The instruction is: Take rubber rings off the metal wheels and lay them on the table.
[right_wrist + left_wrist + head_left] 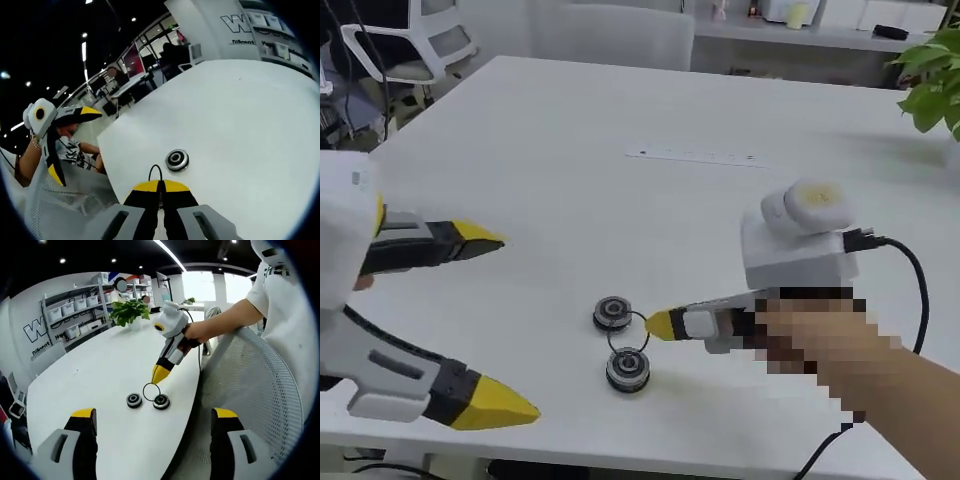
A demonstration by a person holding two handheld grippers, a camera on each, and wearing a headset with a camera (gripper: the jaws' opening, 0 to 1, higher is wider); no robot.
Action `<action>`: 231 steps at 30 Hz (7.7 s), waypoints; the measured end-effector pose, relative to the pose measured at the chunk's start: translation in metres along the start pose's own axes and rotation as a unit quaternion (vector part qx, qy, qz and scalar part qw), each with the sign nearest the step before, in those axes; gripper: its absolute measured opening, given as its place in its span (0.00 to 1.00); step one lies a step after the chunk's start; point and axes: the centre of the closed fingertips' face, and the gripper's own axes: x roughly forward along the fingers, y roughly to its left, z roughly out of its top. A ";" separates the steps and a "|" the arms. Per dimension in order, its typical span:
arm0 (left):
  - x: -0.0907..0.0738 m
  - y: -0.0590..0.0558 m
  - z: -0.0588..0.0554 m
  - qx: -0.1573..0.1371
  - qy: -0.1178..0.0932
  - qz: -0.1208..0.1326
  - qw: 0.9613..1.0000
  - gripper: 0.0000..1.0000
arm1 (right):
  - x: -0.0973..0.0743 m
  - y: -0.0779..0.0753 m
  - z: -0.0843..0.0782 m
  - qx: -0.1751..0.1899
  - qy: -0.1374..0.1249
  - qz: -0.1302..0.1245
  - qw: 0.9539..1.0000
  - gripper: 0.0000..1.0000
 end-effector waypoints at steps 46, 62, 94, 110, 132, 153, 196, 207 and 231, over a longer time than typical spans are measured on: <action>-0.001 -0.008 -0.038 -0.100 -0.008 0.052 0.994 0.96 | 0.041 0.057 -0.018 -0.157 -0.023 0.066 0.985 0.00; 0.000 -0.010 -0.038 -0.103 -0.006 0.050 0.993 0.94 | 0.053 0.054 -0.024 -0.210 -0.017 0.048 0.976 0.00; 0.000 -0.009 -0.035 -0.119 -0.019 0.049 0.991 0.91 | 0.006 0.051 0.005 -0.257 -0.004 0.073 0.964 0.18; -0.003 -0.016 -0.016 -0.084 -0.043 0.024 0.995 0.87 | -0.011 0.028 0.001 -0.269 0.002 0.074 0.960 0.20; 0.019 -0.007 0.042 0.016 -0.042 -0.024 0.999 0.84 | -0.008 -0.006 -0.032 -0.237 0.053 0.054 0.969 0.25; 0.082 -0.010 0.049 0.105 0.008 -0.105 0.989 0.71 | 0.000 -0.008 -0.055 -0.225 0.085 0.062 0.969 0.24; 0.136 -0.018 -0.028 0.027 0.044 -0.102 0.993 0.11 | 0.014 0.004 -0.060 -0.244 0.089 0.072 0.963 0.20; 0.136 -0.018 -0.030 -0.012 0.010 -0.102 0.995 0.11 | 0.017 0.003 -0.055 -0.245 0.081 0.061 0.964 0.19; 0.142 -0.016 -0.028 -0.011 0.001 -0.096 0.995 0.08 | 0.023 -0.001 -0.060 -0.245 0.085 0.054 0.964 0.17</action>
